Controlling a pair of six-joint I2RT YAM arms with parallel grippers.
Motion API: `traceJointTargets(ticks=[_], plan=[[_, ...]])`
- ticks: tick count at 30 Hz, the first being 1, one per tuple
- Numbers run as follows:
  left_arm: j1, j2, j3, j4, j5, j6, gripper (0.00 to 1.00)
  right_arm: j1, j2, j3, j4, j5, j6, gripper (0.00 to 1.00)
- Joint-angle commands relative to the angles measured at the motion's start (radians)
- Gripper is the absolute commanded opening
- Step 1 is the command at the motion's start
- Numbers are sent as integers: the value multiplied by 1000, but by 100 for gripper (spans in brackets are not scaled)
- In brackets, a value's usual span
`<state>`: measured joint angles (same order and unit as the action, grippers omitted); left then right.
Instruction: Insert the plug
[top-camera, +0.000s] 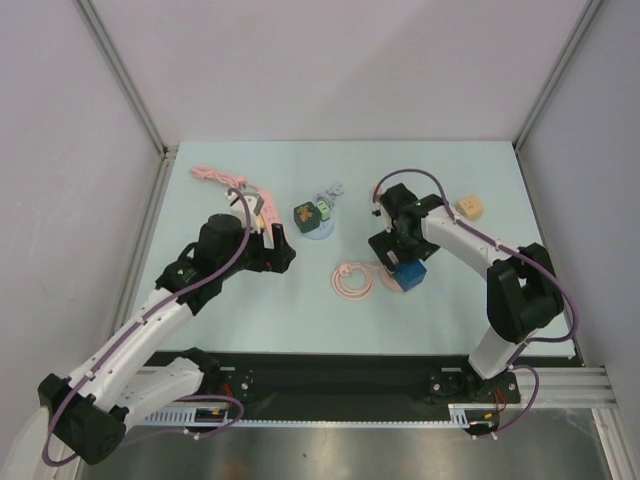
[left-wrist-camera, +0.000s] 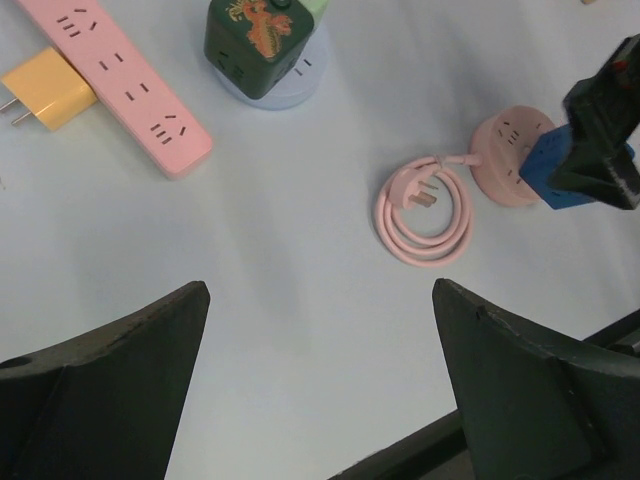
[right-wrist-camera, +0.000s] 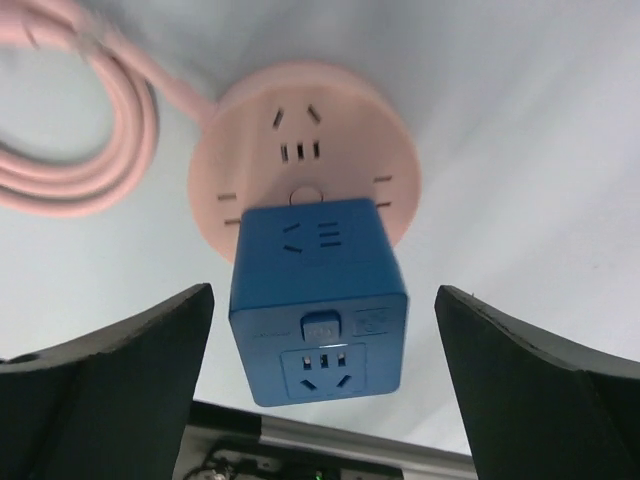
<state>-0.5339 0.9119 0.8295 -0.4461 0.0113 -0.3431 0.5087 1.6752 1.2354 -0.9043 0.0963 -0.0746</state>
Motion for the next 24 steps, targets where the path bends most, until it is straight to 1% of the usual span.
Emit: traceJointTargets(ticks=[1,2,5,6,8,9,10,11,12,13,14,15,16,17,18,19,20,24], plan=[[34,41,71,-3,6,-33,100,-1,-57,111,-25,48,24,100],[47,51,80,-5,18,-37,100,-4,-68,122,-30,51,29,100],[123,117,111,-8,15,-48,95,-6,-107,167,-45,69,41,100],[187,140,128,-16,15,-48,93,-7,-115,180,-44,95,61,100],[265,226,138,-16,15,-48,88,-6,-138,219,-36,109,93,100],[347,257,141,4,25,-50,86,-4,-150,226,-15,91,104,100],[386,298,154,16,45,-54,85,8,-166,228,4,71,117,100],[420,377,166,30,108,-44,81,13,-201,222,49,47,121,100],[463,427,202,33,121,-31,80,20,-221,211,79,-1,127,100],[471,470,226,40,145,-8,80,33,-241,196,108,-22,134,100],[472,555,255,40,170,78,80,40,-283,167,139,-41,140,99],[469,593,308,32,185,123,79,44,-302,153,190,-64,151,99],[469,623,330,29,182,162,78,53,-324,139,217,-78,165,98],[471,655,350,30,177,249,78,56,-342,125,241,-84,171,98],[471,698,376,50,174,291,77,57,-376,93,295,-149,173,98],[471,720,390,63,176,324,77,60,-391,78,321,-164,177,99],[471,735,407,82,179,387,72,63,-405,59,371,-176,190,99],[471,864,528,63,219,472,70,70,-453,12,435,-236,176,99]])
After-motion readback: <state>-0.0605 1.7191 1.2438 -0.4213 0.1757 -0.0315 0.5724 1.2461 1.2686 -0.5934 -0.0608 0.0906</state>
